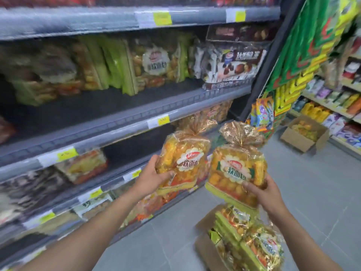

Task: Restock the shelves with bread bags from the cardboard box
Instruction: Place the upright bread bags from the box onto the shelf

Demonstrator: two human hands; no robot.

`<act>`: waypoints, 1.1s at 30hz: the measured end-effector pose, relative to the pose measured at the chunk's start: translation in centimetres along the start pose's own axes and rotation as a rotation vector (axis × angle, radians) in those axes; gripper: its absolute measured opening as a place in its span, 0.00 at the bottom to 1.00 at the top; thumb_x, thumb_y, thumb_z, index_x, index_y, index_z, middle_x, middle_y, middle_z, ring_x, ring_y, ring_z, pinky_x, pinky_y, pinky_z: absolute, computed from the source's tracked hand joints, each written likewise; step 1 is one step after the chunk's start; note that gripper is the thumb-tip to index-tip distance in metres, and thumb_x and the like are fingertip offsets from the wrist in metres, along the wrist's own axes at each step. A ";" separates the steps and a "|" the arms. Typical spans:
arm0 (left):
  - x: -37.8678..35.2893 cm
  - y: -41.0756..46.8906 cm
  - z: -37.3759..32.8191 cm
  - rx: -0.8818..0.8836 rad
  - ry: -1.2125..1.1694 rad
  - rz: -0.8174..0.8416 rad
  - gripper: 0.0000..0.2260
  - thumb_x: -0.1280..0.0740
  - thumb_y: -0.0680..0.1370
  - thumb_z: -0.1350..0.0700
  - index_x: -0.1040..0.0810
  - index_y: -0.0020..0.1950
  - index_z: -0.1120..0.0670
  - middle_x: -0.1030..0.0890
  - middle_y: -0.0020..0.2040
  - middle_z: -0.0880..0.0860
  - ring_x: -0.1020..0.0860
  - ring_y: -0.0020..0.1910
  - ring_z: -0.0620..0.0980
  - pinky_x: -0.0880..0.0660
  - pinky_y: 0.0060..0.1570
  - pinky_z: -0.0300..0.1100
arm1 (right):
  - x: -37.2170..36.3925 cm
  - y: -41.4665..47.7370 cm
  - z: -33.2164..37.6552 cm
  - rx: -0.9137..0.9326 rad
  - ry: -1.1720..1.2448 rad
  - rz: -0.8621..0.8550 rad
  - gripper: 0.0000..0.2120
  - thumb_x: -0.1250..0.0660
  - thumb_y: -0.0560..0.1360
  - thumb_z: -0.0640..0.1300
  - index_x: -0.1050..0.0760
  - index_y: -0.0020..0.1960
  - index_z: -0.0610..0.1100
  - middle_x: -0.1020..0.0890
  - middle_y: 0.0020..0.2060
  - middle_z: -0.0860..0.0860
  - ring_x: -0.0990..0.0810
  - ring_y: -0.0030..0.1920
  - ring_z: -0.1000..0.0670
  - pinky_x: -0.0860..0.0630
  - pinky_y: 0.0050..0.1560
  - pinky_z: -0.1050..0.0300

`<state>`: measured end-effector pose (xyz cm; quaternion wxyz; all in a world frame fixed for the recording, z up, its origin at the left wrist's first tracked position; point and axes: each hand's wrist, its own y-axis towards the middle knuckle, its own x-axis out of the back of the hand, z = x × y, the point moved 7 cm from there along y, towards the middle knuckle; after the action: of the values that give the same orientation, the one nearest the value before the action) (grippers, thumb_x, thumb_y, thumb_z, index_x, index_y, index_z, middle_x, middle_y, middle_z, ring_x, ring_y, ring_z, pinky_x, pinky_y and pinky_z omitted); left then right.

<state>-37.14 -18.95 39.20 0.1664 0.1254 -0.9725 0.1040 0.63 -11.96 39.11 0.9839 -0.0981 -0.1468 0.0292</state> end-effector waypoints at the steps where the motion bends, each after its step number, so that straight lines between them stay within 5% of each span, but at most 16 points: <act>1: 2.1 -0.8 0.0 -0.014 -0.014 -0.030 0.18 0.21 0.73 0.56 0.26 0.57 0.49 0.17 0.49 0.45 0.19 0.44 0.39 0.21 0.49 0.42 | -1.2 -0.2 1.5 0.031 -0.006 0.011 0.28 0.18 0.63 0.57 0.23 0.57 0.47 0.14 0.48 0.46 0.14 0.48 0.45 0.19 0.47 0.49; 2: 4.1 -1.7 -0.1 -0.020 -0.025 -0.065 0.17 0.21 0.73 0.56 0.26 0.57 0.50 0.17 0.48 0.46 0.19 0.42 0.37 0.22 0.47 0.39 | -2.4 -0.4 2.9 0.058 -0.014 0.020 0.33 0.18 0.60 0.61 0.23 0.58 0.47 0.14 0.47 0.48 0.14 0.48 0.47 0.19 0.46 0.51; 4: 7.9 -3.3 -0.3 -0.027 -0.043 -0.134 0.17 0.22 0.74 0.56 0.26 0.56 0.50 0.17 0.49 0.47 0.18 0.44 0.37 0.22 0.45 0.35 | -4.9 -0.6 5.5 0.112 -0.007 0.066 0.27 0.19 0.66 0.53 0.24 0.61 0.47 0.14 0.50 0.48 0.15 0.50 0.47 0.20 0.46 0.53; 7: 12.5 -5.5 -0.5 -0.022 -0.084 -0.208 0.19 0.23 0.75 0.52 0.26 0.61 0.46 0.17 0.56 0.44 0.16 0.52 0.43 0.19 0.54 0.45 | -8.3 0.0 9.0 0.186 -0.010 0.136 0.18 0.23 0.72 0.41 0.23 0.59 0.52 0.15 0.52 0.49 0.15 0.53 0.46 0.19 0.50 0.49; 12: 17.8 -8.0 -0.5 -0.010 -0.128 -0.343 0.21 0.22 0.74 0.52 0.26 0.64 0.46 0.16 0.56 0.43 0.17 0.53 0.42 0.20 0.58 0.50 | -12.7 1.4 13.6 0.257 -0.017 0.240 0.19 0.22 0.72 0.45 0.23 0.60 0.56 0.14 0.52 0.53 0.15 0.54 0.48 0.19 0.57 0.42; 18: 20.1 -9.3 -1.1 -0.004 -0.180 -0.460 0.20 0.24 0.76 0.54 0.27 0.64 0.46 0.16 0.58 0.46 0.16 0.52 0.42 0.18 0.56 0.48 | -16.5 3.2 17.8 0.331 0.040 0.392 0.27 0.22 0.67 0.53 0.23 0.64 0.55 0.14 0.52 0.56 0.15 0.53 0.51 0.19 0.55 0.46; 25: 19.2 -9.5 -1.6 0.005 -0.229 -0.591 0.21 0.25 0.77 0.54 0.28 0.67 0.47 0.17 0.59 0.46 0.16 0.53 0.44 0.17 0.55 0.48 | -18.5 6.9 19.5 0.362 0.066 0.527 0.20 0.24 0.73 0.43 0.24 0.59 0.58 0.16 0.56 0.50 0.16 0.56 0.46 0.19 0.56 0.43; 30: 18.2 -9.4 -0.5 -0.030 -0.239 -0.687 0.17 0.25 0.76 0.56 0.25 0.60 0.42 0.15 0.56 0.44 0.16 0.52 0.41 0.17 0.49 0.42 | -19.7 9.3 18.5 0.324 0.095 0.600 0.37 0.18 0.54 0.66 0.23 0.61 0.63 0.16 0.58 0.54 0.17 0.58 0.45 0.21 0.59 0.36; 33: 17.9 -9.3 0.7 -0.052 -0.255 -0.728 0.18 0.24 0.76 0.57 0.25 0.61 0.42 0.15 0.54 0.42 0.16 0.52 0.39 0.18 0.44 0.37 | -20.8 11.3 16.9 0.314 0.153 0.614 0.46 0.17 0.47 0.69 0.23 0.63 0.60 0.15 0.58 0.52 0.17 0.59 0.44 0.21 0.59 0.35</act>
<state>-51.07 -31.62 46.30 0.0732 0.4700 -0.8796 -0.0029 -24.52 0.41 46.78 0.9404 0.0128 -0.0298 0.3385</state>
